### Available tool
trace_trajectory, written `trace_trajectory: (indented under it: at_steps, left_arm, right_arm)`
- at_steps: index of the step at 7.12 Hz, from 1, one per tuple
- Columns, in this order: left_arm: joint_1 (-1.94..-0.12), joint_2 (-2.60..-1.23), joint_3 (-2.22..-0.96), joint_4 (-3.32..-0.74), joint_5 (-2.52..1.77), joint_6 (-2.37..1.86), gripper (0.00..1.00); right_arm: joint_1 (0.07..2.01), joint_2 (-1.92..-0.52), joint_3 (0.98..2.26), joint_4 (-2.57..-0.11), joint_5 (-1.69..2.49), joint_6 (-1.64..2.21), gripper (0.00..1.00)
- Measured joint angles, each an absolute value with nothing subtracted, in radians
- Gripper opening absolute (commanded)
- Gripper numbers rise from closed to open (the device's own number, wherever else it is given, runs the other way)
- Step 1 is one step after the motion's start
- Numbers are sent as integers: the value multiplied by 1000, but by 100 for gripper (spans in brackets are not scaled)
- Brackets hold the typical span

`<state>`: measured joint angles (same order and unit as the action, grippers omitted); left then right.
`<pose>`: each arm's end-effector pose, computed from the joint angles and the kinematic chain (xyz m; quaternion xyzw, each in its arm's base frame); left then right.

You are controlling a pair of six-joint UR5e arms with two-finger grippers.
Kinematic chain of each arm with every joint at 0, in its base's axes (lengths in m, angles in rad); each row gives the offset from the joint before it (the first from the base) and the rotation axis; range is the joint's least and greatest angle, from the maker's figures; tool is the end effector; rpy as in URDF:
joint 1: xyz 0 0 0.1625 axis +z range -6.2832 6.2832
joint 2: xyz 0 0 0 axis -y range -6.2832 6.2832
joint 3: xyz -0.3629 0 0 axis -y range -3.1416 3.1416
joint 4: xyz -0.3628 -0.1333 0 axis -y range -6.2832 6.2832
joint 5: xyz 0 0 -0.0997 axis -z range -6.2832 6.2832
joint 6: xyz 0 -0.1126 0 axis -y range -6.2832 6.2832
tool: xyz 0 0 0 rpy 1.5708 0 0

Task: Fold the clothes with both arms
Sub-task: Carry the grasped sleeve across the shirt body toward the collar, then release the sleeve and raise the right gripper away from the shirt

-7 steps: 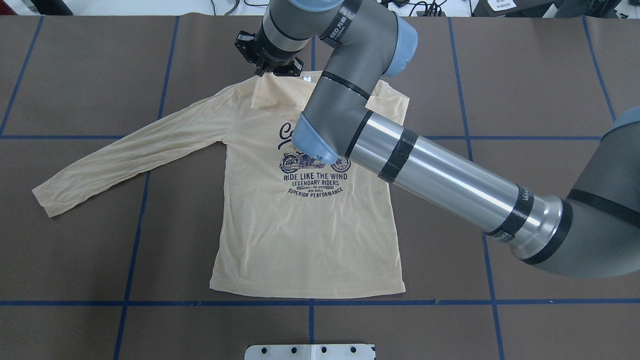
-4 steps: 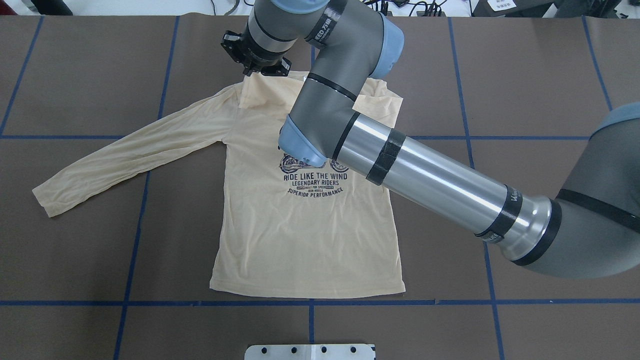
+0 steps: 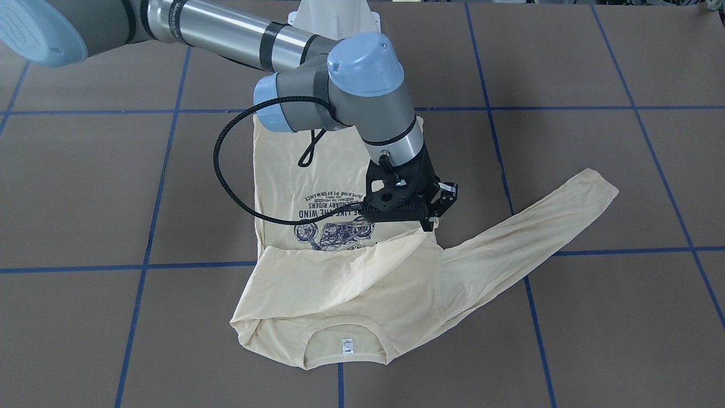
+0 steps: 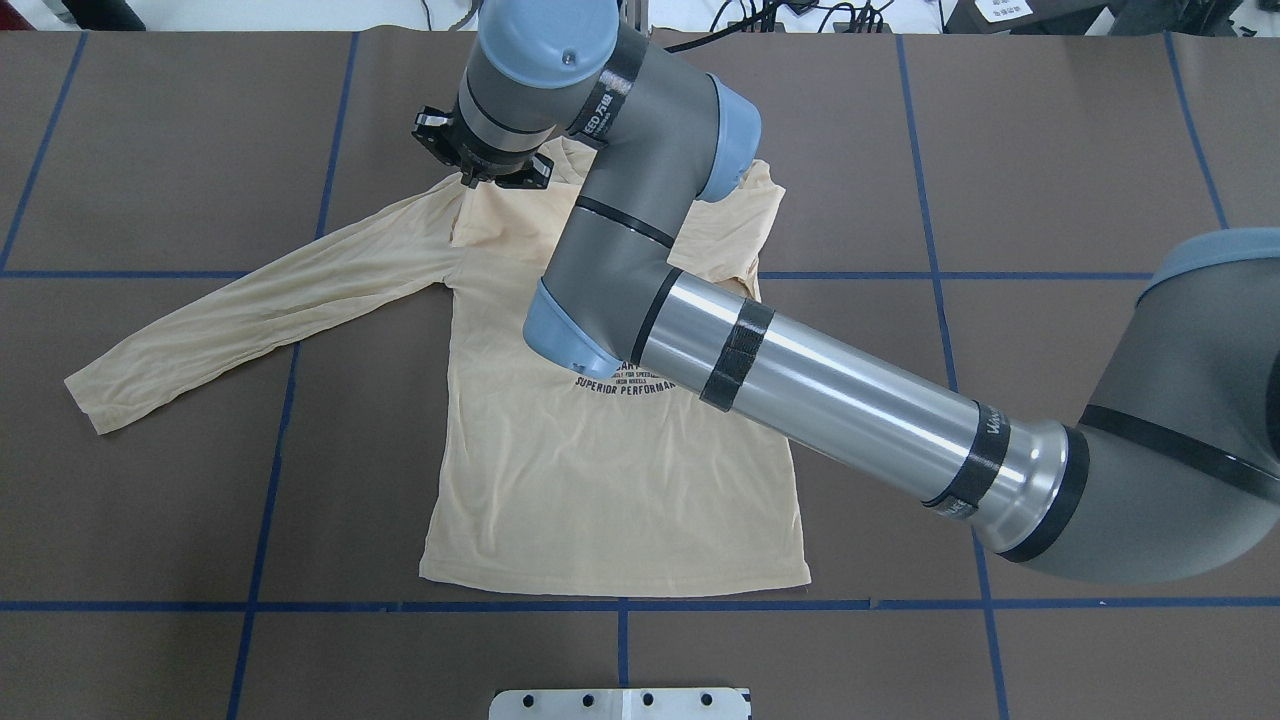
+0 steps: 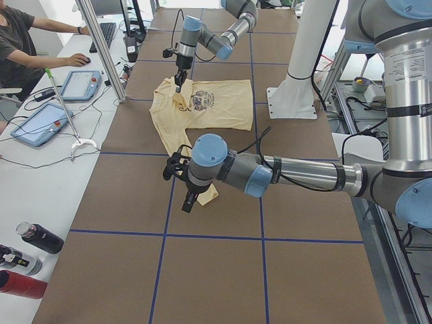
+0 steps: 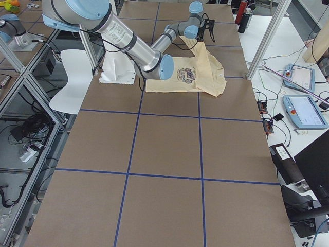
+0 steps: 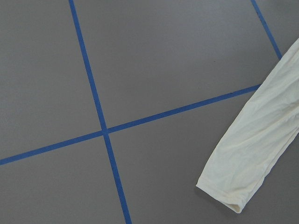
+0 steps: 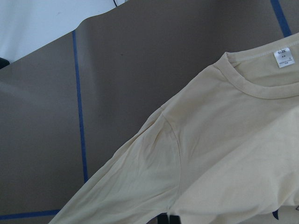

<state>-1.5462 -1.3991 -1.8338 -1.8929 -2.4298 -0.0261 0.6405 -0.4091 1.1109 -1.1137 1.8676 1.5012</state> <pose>-0.0377 -0.4212 0.5143 0.1762 0.4122 0.0848 0.8899 -0.5402 -0.5278 0.0244 0.0723 -0.5508 0.1554 0.8169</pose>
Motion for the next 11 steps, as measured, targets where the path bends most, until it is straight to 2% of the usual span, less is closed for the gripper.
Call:
trace_trajectory:
  at_steps: [1,3,5,7,8,10,11]
  left_arm:
    - [-1546,-1399,-1833,-1893,-2430,-26,100]
    - [-1546,-1399,-1833,-1893,-2430,-26,100]
    - [-1546,-1399,-1835,-1893,-2430,-28,100]
    - [-1531,-1407,-1835,-1919,-2429,-66,100]
    - [-1492,-1419,-1830,-1962,-2424,-155,100]
    - [-1366,-1433,-1805,-2108,-2356,-381,100]
    - [-1309,-1434,-1763,-2185,-2299,-444,96]
  right_arm:
    - [640,-400,1087,-1109,1853,1501,56]
    - [638,-353,996,-1062,1839,1504,92]
    - [636,-312,942,-1021,1835,1509,96]
    - [639,-314,962,-1003,1837,1548,97]
    - [646,-365,1029,-1013,1850,1580,97]
    - [679,-586,1281,-1088,1919,1597,96]
    - [701,-699,1392,-1120,1953,1597,94]
